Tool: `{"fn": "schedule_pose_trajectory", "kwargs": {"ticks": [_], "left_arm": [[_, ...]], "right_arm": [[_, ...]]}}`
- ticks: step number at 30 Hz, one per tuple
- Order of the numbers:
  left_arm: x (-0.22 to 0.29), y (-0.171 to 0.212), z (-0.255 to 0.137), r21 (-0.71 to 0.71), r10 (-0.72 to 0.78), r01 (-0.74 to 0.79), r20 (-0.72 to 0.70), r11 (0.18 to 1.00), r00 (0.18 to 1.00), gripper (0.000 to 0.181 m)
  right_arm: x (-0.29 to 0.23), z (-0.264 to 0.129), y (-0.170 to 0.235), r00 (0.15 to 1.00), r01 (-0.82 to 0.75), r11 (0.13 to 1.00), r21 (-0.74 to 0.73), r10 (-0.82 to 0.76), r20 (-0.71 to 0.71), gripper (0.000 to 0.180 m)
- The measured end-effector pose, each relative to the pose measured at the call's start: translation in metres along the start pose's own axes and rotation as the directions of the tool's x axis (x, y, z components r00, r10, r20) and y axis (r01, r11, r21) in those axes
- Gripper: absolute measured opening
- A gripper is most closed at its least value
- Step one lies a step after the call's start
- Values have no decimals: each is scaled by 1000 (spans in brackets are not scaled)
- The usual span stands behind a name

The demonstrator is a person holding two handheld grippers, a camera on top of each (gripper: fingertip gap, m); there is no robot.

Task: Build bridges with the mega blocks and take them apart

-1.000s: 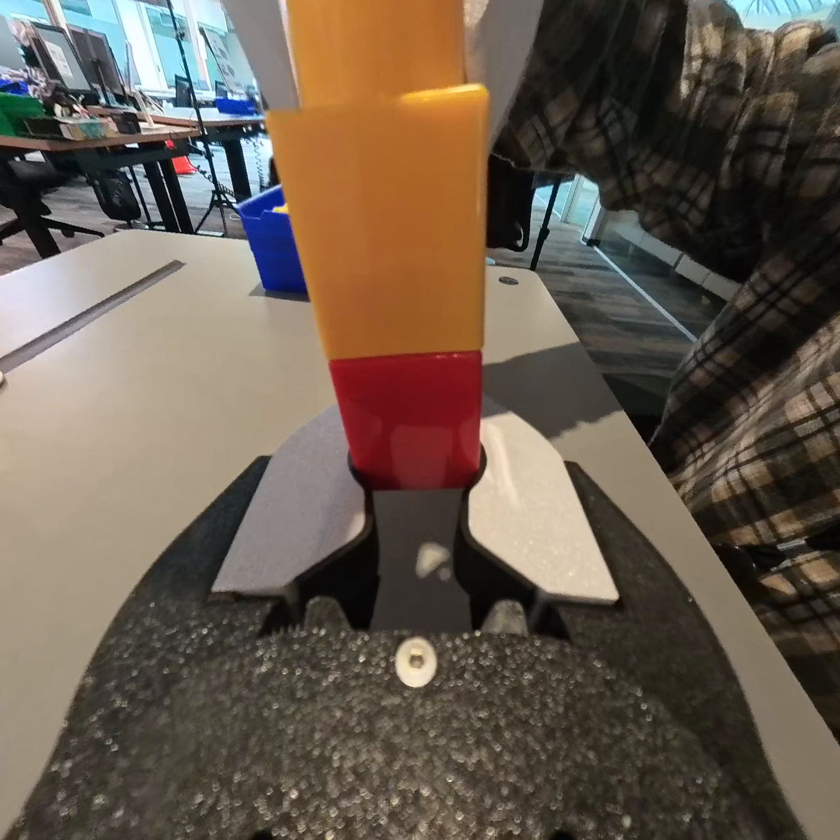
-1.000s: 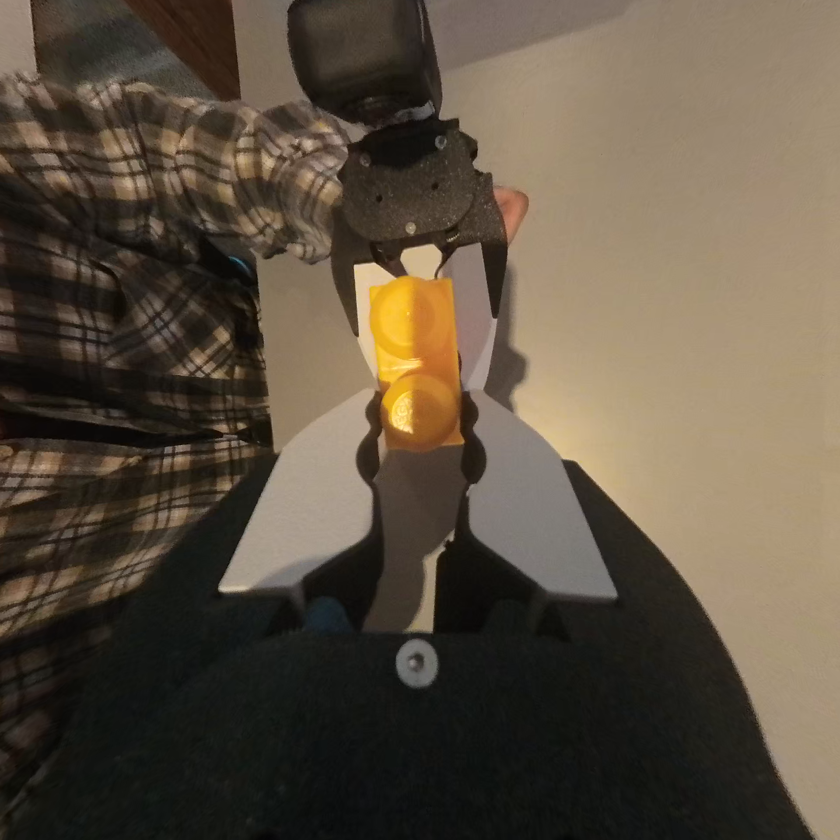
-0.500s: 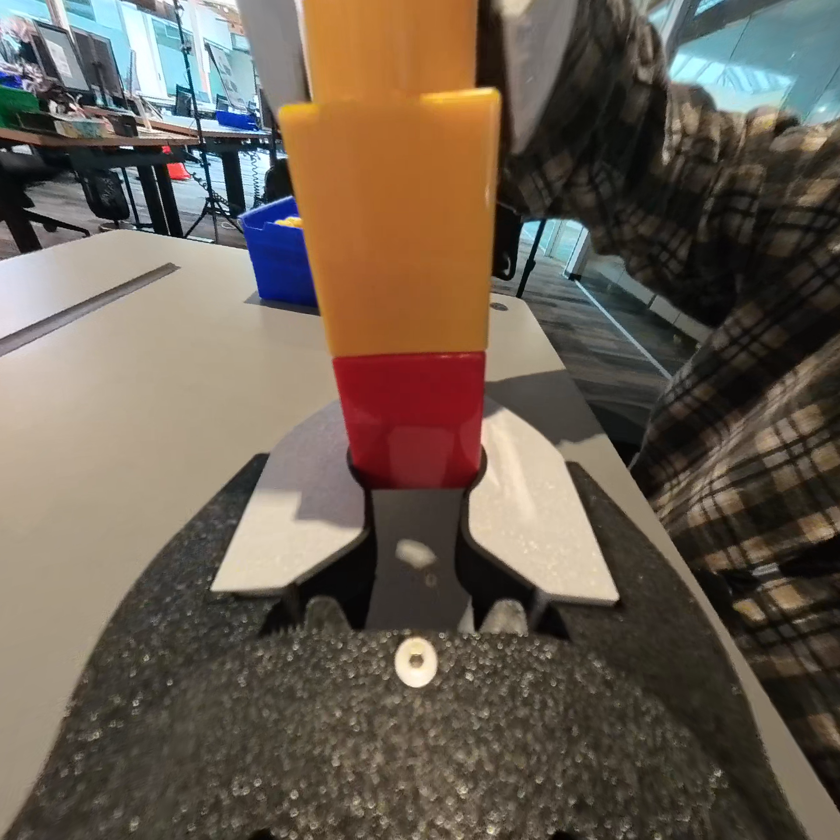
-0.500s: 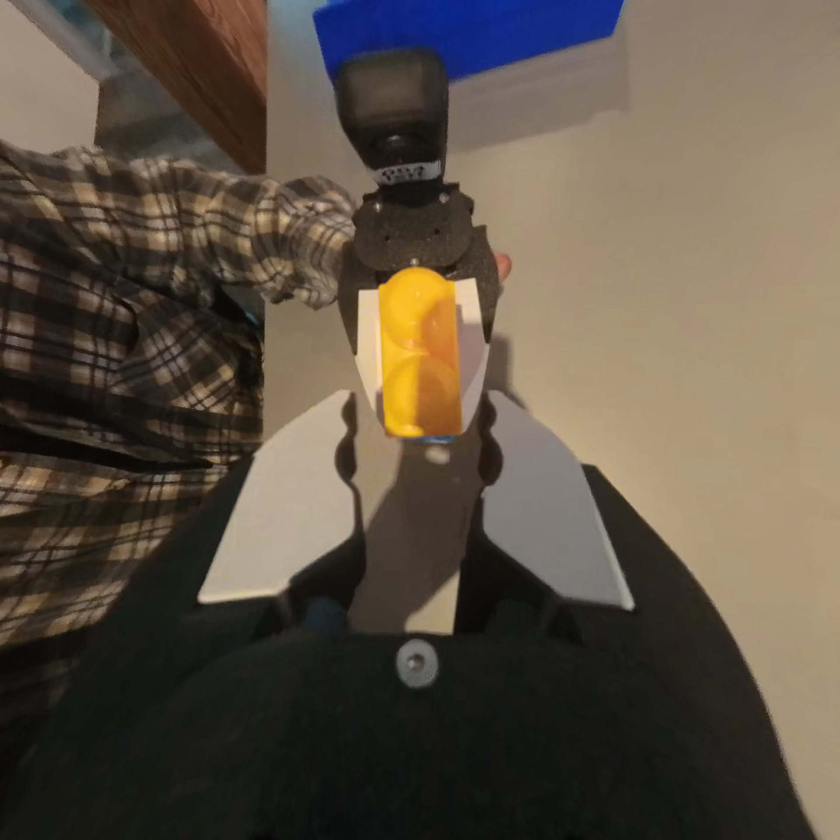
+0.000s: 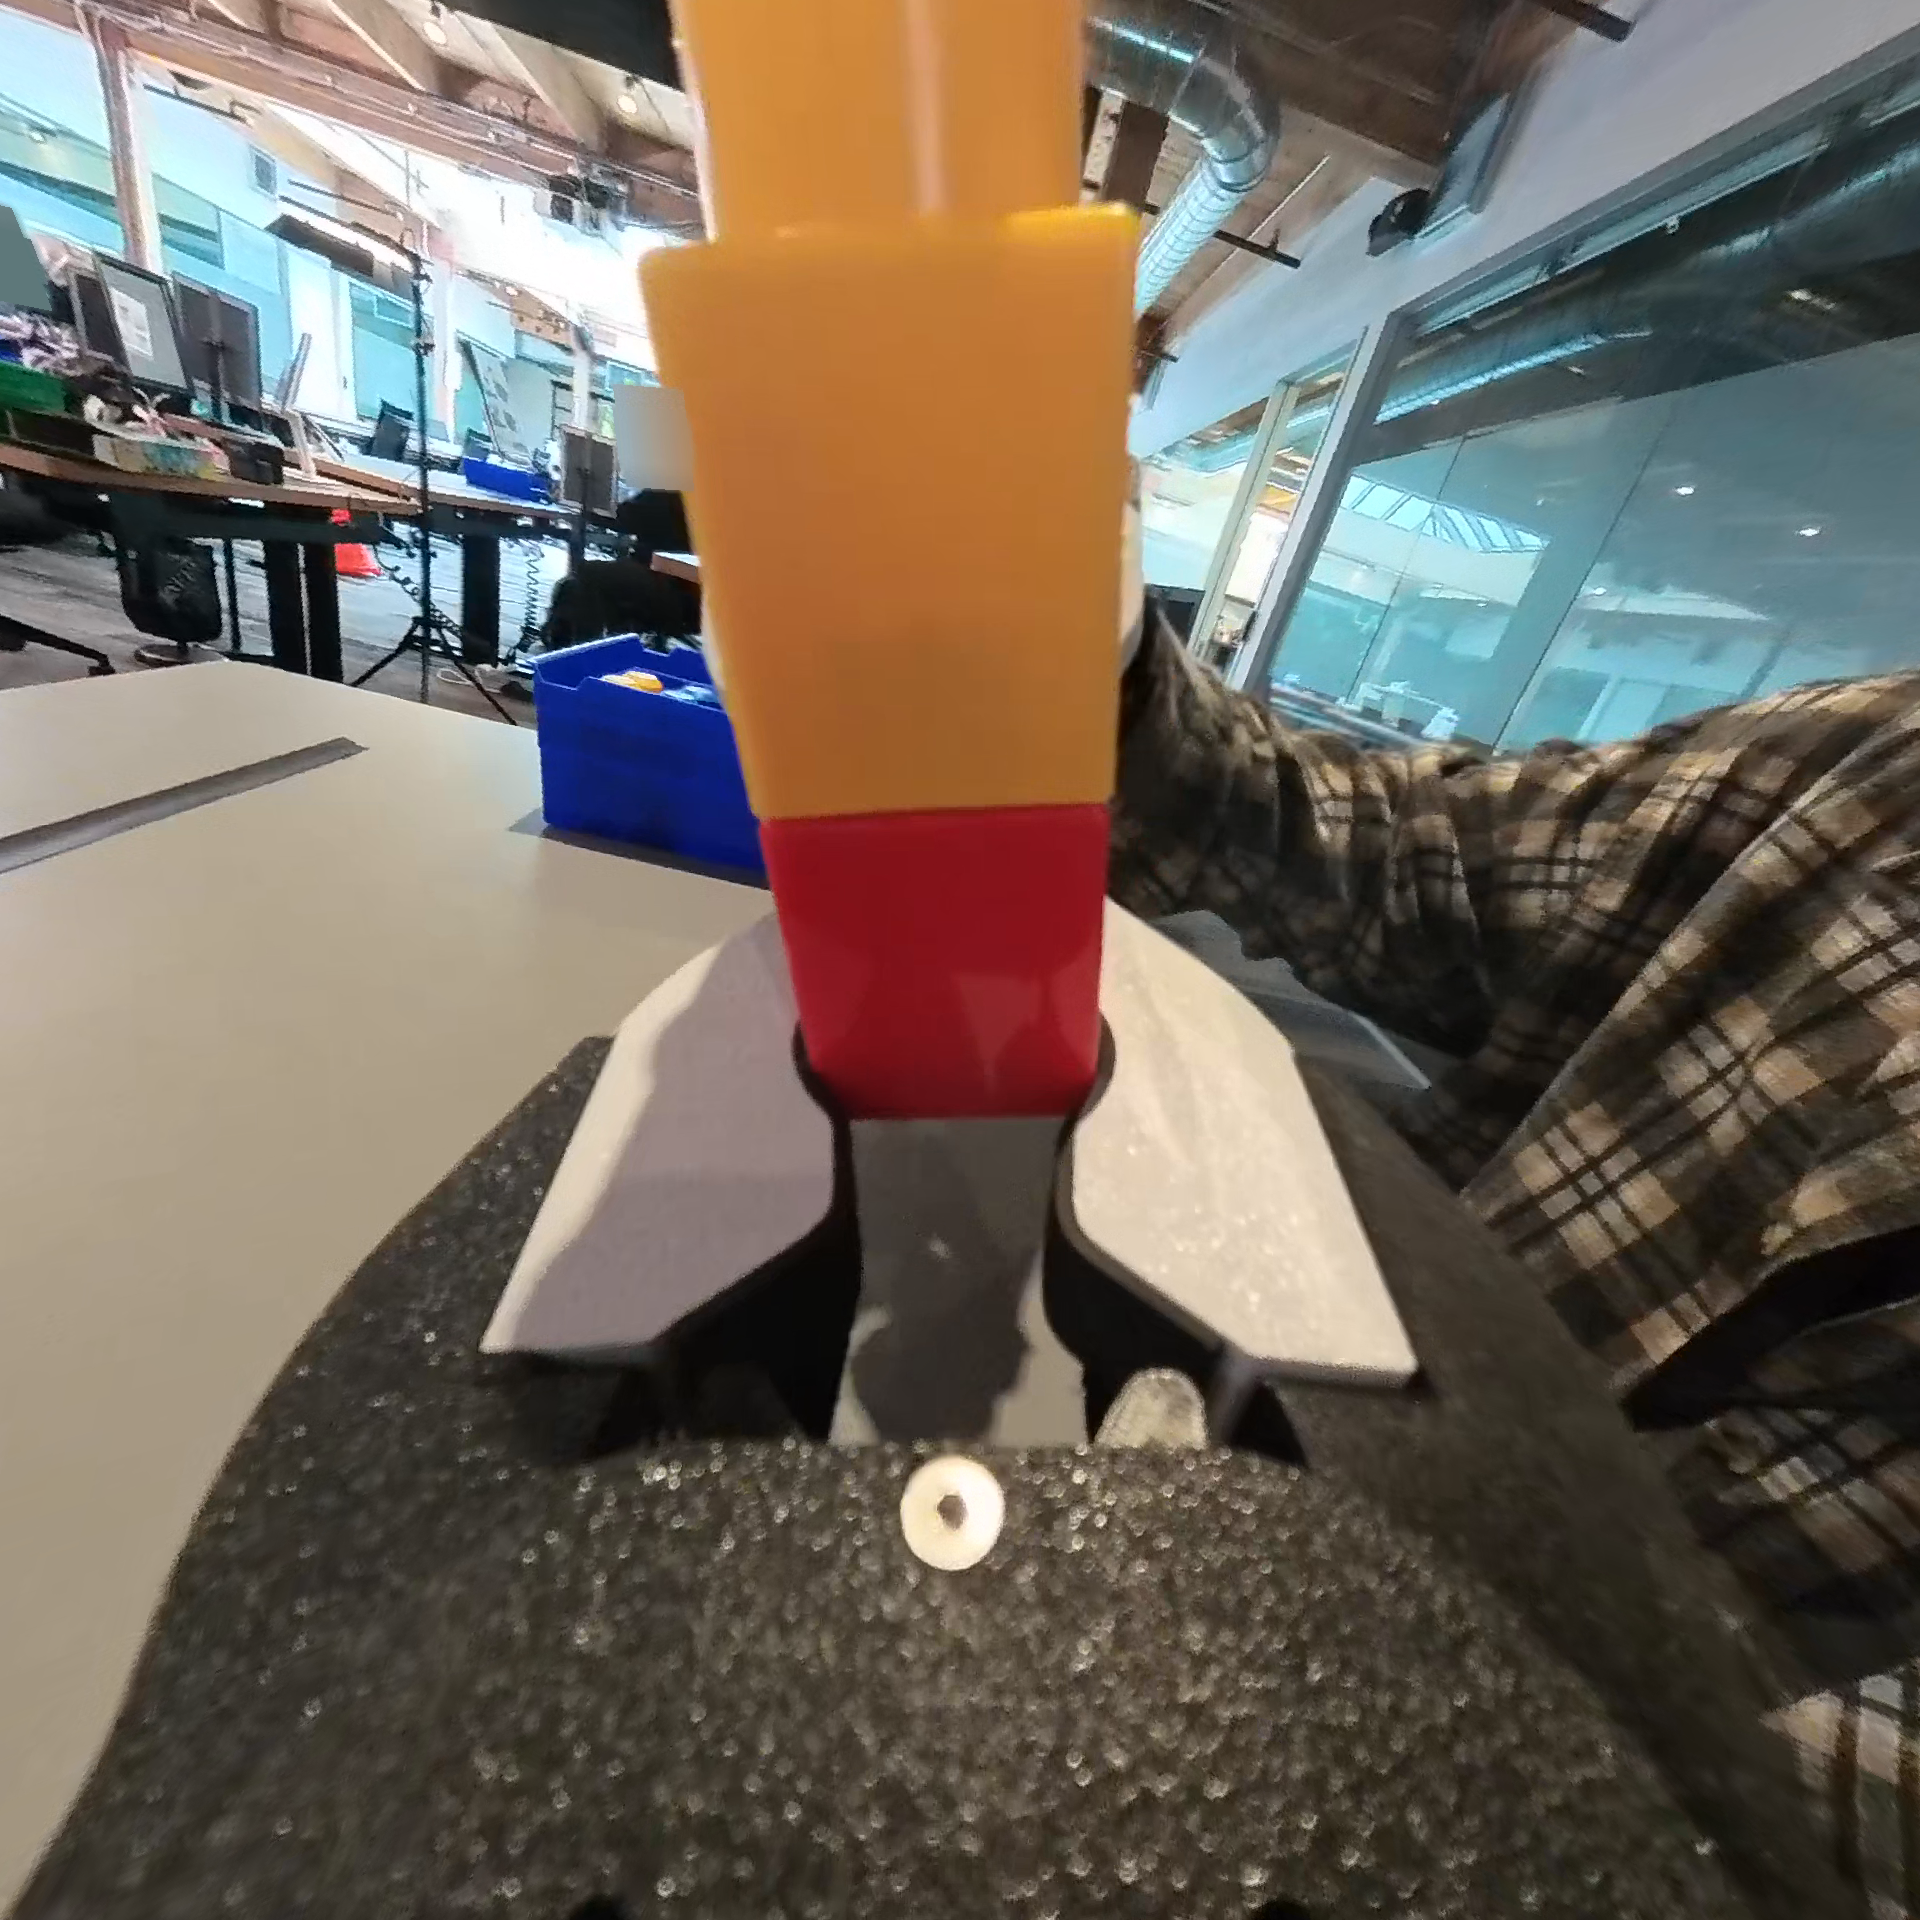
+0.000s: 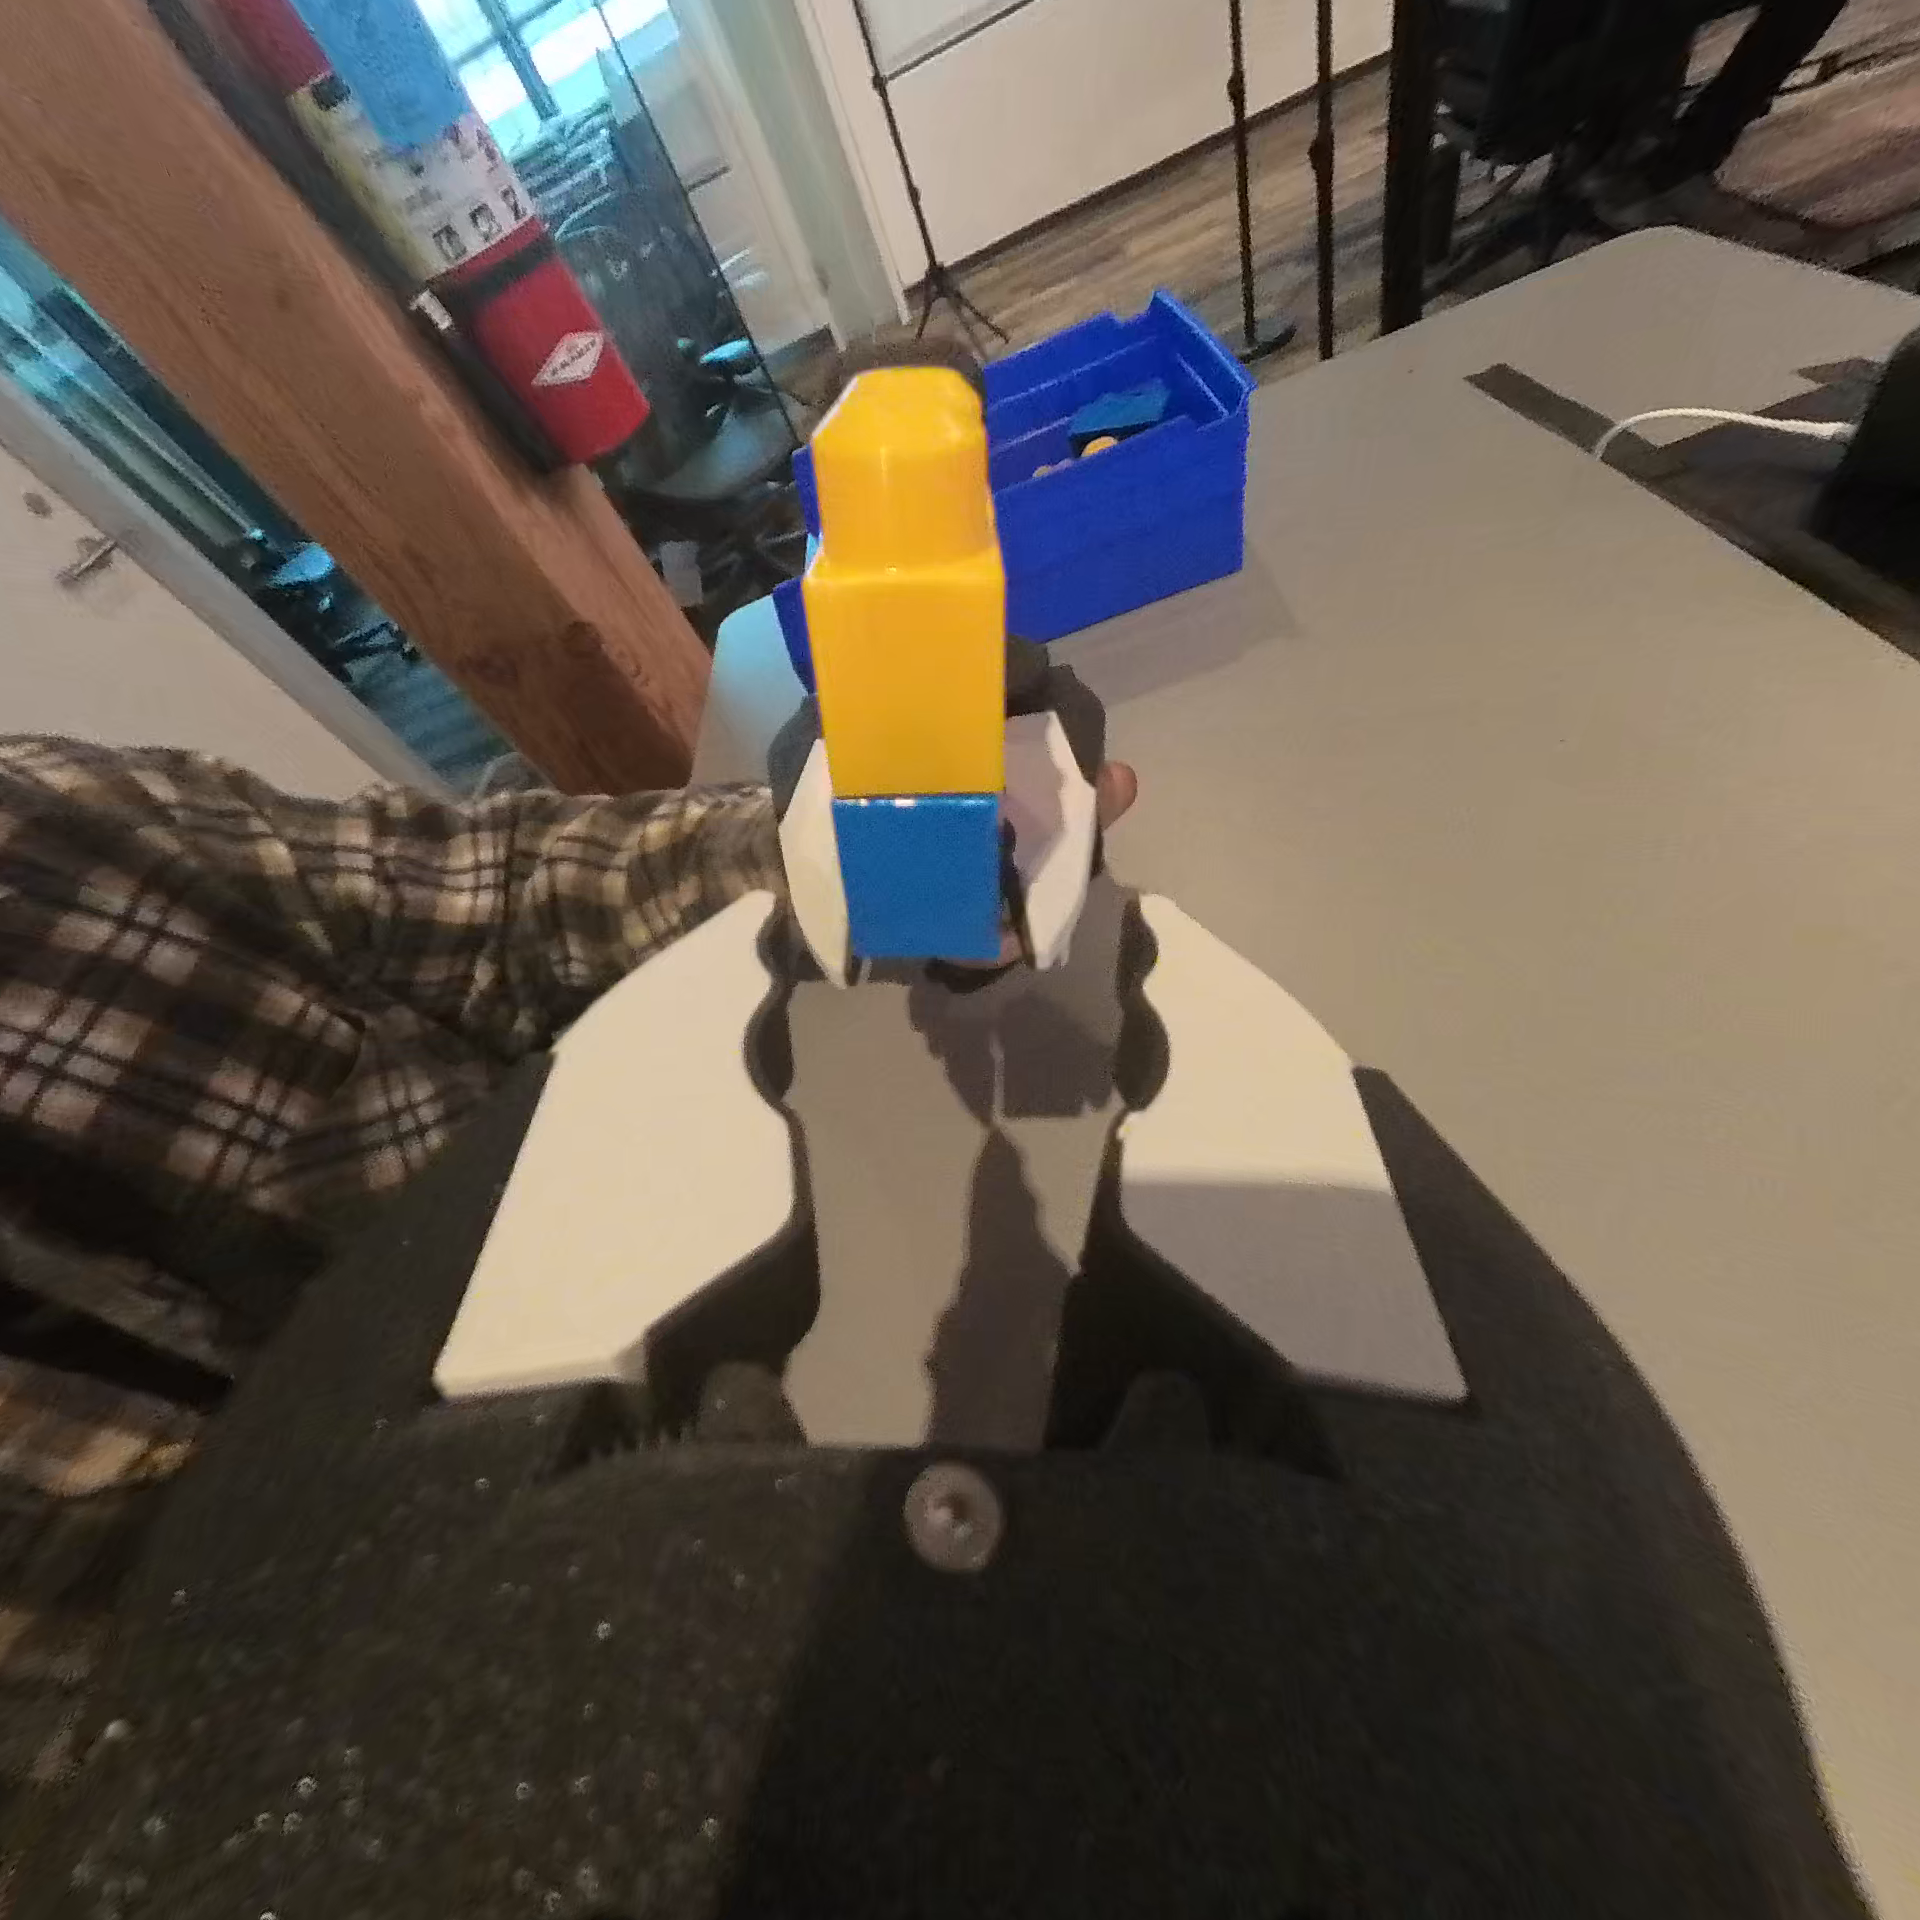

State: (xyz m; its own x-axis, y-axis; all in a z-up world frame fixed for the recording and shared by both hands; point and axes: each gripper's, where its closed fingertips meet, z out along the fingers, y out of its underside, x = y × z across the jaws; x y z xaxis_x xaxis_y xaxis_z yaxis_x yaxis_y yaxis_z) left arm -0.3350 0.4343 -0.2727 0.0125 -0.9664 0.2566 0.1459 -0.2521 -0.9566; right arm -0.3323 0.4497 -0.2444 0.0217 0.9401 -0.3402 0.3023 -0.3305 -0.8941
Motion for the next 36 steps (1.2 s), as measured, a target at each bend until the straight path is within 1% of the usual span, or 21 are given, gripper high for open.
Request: {"fn": "schedule_pose_trajectory", "kwargs": {"ticks": [2, 5, 9, 11, 13, 15, 17, 18, 20, 24, 26, 28, 33, 36], "left_arm": [[-2, 1, 1, -7, 15, -15, 28, 1000, 999, 40], [-2, 1, 3, -6, 11, -11, 37, 1000, 999, 39], [0, 4, 9, -26, -2, 3, 41, 1000, 999, 40], [1, 3, 11, -24, -12, 12, 40, 1000, 999, 41], [3, 5, 11, -39, -12, 13, 25, 999, 1000, 42], [3, 6, 12, -62, -12, 14, 23, 998, 1000, 50], [2, 6, 12, -71, -19, 21, 34, 997, 999, 67], [1, 4, 11, -69, -19, 21, 35, 997, 999, 70], [0, -2, 6, -49, -17, 19, 35, 999, 999, 70], [-11, -12, -8, -16, -16, 17, 84, 1000, 996, 79], [-18, -14, -15, -6, -15, 16, 107, 1000, 994, 79], [-22, -14, -18, -3, -10, 11, 122, 1000, 992, 79], [-19, -7, -7, -32, 33, -30, 122, 999, 992, 79], [-14, -2, 2, -50, 60, -55, 105, 997, 993, 83]], "right_arm": [[-3, 6, -1, 1000, -15, 999, 29, 15, 3, 57], [0, 16, 3, 1000, -20, 1000, 19, 20, -18, 57], [-4, 28, 5, 998, -54, 998, 30, 53, 39, 57], [-9, 32, 9, 992, -79, 997, 8, 78, 100, 38], [-8, 31, 8, 984, -135, 991, 2, 133, 121, 36], [-7, 29, 9, 979, -142, 990, 3, 140, 145, 36], [-6, 26, 9, 973, -160, 987, 13, 155, 172, 36], [-5, 23, 9, 971, -167, 986, 16, 162, 176, 36], [-2, 17, 9, 973, -163, 986, 26, 156, 169, 36], [7, 2, 20, 986, -112, 993, 46, 105, 132, 36], [16, -4, 34, 993, -75, 996, 40, 71, 95, 36], [20, -8, 47, 996, -35, 999, 40, 31, 87, 37], [20, -9, 60, 990, 126, 989, 73, -130, 59, 36], [17, 2, 73, 981, 183, 983, 24, -184, 64, 36]]}}
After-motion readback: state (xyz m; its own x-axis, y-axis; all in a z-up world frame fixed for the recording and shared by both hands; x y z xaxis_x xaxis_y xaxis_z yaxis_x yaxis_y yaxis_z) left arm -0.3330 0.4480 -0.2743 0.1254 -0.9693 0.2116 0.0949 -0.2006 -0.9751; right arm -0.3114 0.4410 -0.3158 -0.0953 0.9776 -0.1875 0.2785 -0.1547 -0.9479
